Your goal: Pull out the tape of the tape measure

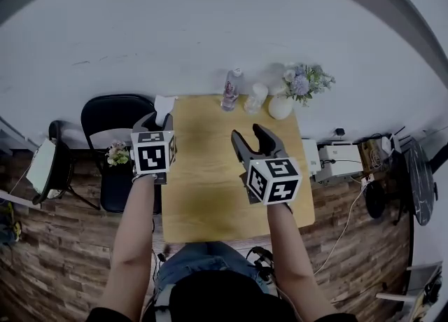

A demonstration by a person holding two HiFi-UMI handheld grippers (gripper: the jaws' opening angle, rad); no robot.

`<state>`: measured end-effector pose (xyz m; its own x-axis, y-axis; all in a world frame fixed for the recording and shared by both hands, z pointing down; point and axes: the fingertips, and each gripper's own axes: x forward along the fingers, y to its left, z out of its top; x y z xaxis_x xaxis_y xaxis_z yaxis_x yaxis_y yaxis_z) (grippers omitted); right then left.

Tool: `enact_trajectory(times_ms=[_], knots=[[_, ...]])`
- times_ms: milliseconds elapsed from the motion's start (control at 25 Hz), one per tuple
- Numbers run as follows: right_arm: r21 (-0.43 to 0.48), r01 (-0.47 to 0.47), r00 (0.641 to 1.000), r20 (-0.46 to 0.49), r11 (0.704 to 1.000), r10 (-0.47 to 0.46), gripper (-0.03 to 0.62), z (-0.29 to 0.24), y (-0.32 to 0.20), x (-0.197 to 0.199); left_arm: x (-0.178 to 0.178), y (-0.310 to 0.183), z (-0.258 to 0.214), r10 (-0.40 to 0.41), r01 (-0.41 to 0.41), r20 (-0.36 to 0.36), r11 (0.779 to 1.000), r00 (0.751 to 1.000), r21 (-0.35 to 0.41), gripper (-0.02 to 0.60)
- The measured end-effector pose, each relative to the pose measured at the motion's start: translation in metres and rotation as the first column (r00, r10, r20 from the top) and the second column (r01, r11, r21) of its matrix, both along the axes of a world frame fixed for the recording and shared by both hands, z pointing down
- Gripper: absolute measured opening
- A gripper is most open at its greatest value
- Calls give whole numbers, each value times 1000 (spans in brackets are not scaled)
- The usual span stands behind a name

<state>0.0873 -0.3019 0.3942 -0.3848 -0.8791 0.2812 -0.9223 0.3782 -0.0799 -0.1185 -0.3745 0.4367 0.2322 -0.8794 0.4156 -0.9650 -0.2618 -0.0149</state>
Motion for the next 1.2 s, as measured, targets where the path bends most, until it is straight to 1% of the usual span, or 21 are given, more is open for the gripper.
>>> enact_trajectory(times_ms=[160, 360, 480, 560, 640, 760, 880, 1040, 1200], knots=[[24, 26, 1000, 4, 999, -26, 244, -10, 14, 1, 2, 23, -18, 13, -13, -12, 1000, 1000, 12, 141], [64, 82, 997, -16, 995, -81, 236, -25, 30, -7, 7, 48, -43, 44, -44, -1, 998, 999, 36, 141], [91, 109, 994, -22, 990, -108, 231, -33, 39, -10, 15, 62, -55, 87, -86, 1, 995, 996, 47, 141], [116, 140, 990, -32, 983, -138, 227, -40, 43, -14, 23, 68, -61, 128, -128, 4, 990, 992, 55, 141], [142, 184, 982, -63, 973, -177, 225, -47, 46, -20, 34, 74, -67, 180, -181, 9, 982, 984, 60, 140], [172, 239, 969, -111, 956, -222, 214, -59, 48, -26, 53, 81, -74, 267, -265, -18, 961, 963, 78, 140], [183, 271, 958, -149, 945, -246, 195, -63, 47, -29, 67, 86, -75, 342, -338, -36, 937, 939, 89, 140], [175, 325, 935, -205, 930, -288, 177, -65, 43, -35, 84, 97, -75, 450, -448, -4, 891, 893, 77, 140], [131, 413, 888, -278, 901, -366, 149, -57, 42, -47, 90, 104, -74, 516, -517, 32, 854, 856, 55, 140]])
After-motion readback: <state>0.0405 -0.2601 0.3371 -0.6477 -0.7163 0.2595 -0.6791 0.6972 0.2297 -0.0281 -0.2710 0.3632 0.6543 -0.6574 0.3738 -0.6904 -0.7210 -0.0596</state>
